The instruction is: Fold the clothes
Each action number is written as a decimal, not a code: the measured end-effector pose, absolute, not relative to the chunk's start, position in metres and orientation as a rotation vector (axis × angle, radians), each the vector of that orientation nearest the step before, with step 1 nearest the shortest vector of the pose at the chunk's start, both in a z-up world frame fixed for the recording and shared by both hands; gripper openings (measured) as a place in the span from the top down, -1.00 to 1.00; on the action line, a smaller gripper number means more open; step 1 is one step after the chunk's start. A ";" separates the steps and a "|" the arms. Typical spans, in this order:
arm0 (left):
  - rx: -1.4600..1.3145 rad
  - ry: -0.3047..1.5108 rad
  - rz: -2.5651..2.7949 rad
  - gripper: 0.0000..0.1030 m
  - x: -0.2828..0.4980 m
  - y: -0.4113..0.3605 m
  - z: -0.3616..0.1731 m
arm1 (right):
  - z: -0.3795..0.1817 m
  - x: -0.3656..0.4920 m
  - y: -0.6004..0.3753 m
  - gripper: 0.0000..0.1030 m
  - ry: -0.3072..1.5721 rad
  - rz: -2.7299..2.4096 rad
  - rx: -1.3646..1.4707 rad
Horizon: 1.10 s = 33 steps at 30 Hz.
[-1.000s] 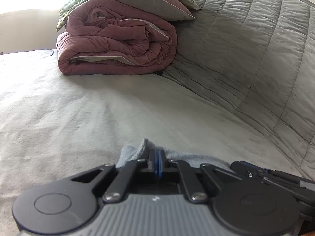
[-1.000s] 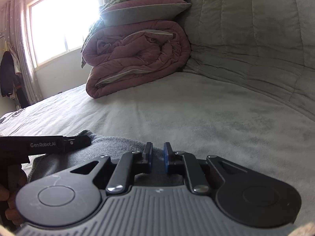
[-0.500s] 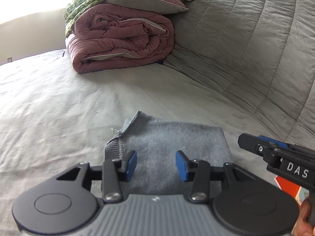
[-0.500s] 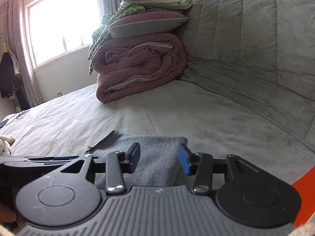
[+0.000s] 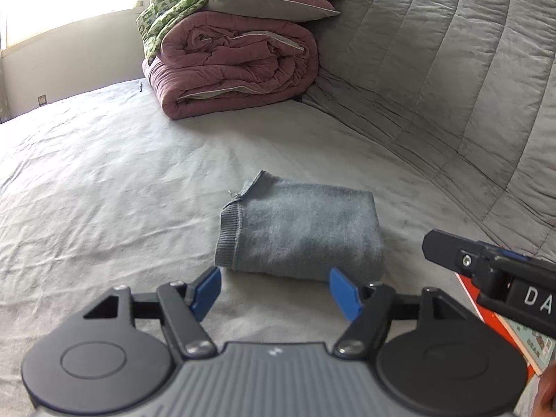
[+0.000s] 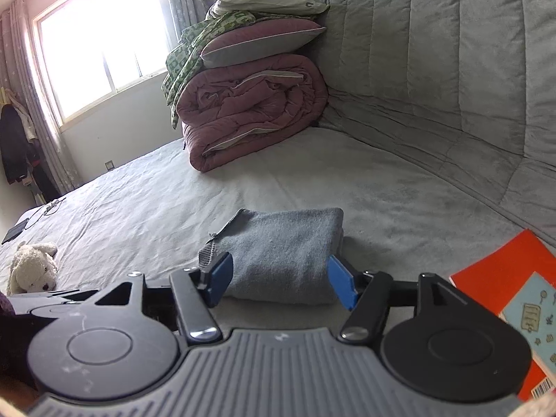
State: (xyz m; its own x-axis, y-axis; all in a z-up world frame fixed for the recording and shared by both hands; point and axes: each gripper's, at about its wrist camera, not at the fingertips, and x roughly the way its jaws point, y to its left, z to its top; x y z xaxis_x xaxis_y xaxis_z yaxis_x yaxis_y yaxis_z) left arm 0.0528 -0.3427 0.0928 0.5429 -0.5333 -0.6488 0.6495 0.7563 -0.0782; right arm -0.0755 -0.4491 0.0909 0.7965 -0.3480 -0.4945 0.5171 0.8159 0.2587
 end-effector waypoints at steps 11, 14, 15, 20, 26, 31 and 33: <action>0.199 0.727 -0.644 -0.82 0.022 -0.313 0.109 | 0.107 -0.110 -0.412 -0.57 0.487 -0.534 0.394; 0.203 0.729 -0.628 -0.91 0.017 -0.307 0.109 | 0.109 -0.113 -0.406 -0.69 0.496 -0.551 0.398; 0.205 0.731 -0.621 -0.92 0.017 -0.305 0.109 | 0.111 -0.114 -0.405 -0.75 0.498 -0.559 0.397; 0.228 0.764 -0.584 -0.98 0.008 -0.292 0.108 | 0.114 -0.124 -0.392 -1.00 0.506 -0.564 0.366; 0.269 0.808 -0.560 -0.99 -0.003 -0.268 0.107 | 0.109 -0.131 -0.383 -1.00 0.524 -0.549 0.352; 0.250 0.823 -0.529 -0.99 -0.002 -0.247 0.105 | 0.099 -0.132 -0.380 -1.00 0.546 -0.533 0.358; 0.236 0.833 -0.522 -0.99 -0.001 -0.242 0.105 | 0.097 -0.132 -0.378 -1.00 0.551 -0.540 0.343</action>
